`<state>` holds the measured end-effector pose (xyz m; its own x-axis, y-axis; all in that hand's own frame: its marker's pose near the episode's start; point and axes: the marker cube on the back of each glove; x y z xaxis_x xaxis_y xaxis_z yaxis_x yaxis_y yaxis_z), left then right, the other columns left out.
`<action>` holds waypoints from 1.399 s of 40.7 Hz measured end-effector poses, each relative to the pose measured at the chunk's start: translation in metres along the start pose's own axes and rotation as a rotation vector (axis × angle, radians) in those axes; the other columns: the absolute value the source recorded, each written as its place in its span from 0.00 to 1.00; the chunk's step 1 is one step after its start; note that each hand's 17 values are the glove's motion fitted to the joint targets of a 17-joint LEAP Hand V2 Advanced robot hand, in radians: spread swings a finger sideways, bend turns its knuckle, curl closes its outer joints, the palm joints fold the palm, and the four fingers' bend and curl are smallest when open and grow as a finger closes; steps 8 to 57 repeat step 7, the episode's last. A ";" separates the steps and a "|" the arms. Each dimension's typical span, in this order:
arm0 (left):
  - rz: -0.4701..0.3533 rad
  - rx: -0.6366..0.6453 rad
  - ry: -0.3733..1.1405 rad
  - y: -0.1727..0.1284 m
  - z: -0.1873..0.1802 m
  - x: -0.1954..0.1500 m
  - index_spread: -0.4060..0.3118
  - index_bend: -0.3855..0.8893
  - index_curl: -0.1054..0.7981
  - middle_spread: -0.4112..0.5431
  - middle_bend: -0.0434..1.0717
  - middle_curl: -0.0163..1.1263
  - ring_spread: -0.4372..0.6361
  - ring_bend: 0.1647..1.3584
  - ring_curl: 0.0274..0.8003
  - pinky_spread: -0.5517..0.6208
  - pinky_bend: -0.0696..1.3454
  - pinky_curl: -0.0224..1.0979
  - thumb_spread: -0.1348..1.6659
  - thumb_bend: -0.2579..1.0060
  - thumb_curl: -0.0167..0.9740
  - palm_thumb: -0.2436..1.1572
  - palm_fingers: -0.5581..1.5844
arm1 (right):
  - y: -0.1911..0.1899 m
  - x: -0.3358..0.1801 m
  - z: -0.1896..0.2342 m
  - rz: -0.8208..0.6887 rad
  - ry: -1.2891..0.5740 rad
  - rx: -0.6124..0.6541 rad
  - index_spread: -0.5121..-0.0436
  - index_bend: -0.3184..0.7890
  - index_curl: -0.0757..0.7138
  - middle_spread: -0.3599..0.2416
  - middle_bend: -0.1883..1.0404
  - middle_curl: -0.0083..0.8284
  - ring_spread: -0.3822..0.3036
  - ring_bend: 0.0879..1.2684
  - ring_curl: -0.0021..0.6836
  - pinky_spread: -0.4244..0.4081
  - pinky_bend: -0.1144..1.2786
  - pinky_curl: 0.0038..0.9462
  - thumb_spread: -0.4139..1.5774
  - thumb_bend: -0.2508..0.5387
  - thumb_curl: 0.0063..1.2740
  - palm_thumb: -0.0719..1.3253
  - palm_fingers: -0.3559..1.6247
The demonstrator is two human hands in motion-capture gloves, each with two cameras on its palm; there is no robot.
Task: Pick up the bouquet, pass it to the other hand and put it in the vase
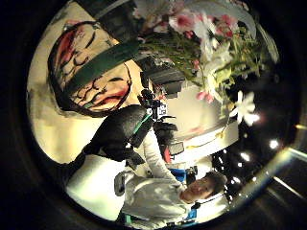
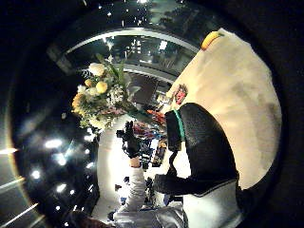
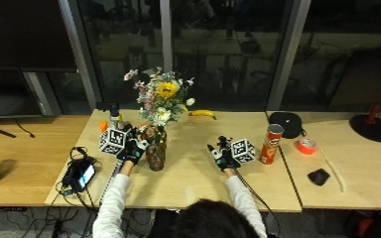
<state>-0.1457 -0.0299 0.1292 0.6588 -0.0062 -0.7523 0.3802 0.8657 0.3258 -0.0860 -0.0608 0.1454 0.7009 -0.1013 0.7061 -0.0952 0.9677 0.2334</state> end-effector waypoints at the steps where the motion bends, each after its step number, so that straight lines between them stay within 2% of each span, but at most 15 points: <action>1: -0.068 -0.041 0.008 0.003 -0.001 0.002 0.77 0.35 0.41 0.87 0.19 0.27 0.85 0.25 0.31 0.87 0.27 0.31 0.55 0.16 0.48 0.41 0.15 | -0.001 0.003 0.001 -0.004 0.010 0.003 0.48 0.42 0.46 0.64 0.30 0.38 0.62 0.27 0.43 0.83 0.49 0.36 0.82 0.29 0.30 0.44 0.34; 3: -0.133 -0.088 0.044 0.007 -0.003 0.003 0.78 0.36 0.39 0.88 0.18 0.26 0.87 0.25 0.31 0.87 0.26 0.30 0.56 0.16 0.46 0.41 0.16 | -0.004 0.008 0.005 -0.020 0.017 0.002 0.48 0.42 0.46 0.64 0.30 0.38 0.62 0.27 0.43 0.83 0.49 0.36 0.82 0.29 0.30 0.44 0.35; 7: -0.174 -0.128 0.151 0.007 -0.007 0.002 0.79 0.37 0.37 0.90 0.19 0.26 0.89 0.23 0.30 0.88 0.25 0.30 0.56 0.17 0.44 0.40 0.17 | -0.006 0.013 0.012 -0.067 0.008 0.002 0.48 0.42 0.46 0.64 0.30 0.39 0.62 0.26 0.43 0.83 0.48 0.36 0.82 0.30 0.30 0.44 0.35; 57: -0.174 -0.128 0.151 0.007 -0.007 0.002 0.79 0.37 0.37 0.90 0.19 0.26 0.89 0.23 0.30 0.88 0.25 0.30 0.56 0.17 0.44 0.40 0.17 | -0.006 0.013 0.012 -0.067 0.008 0.002 0.48 0.42 0.46 0.64 0.30 0.39 0.62 0.26 0.43 0.83 0.48 0.36 0.82 0.30 0.30 0.44 0.35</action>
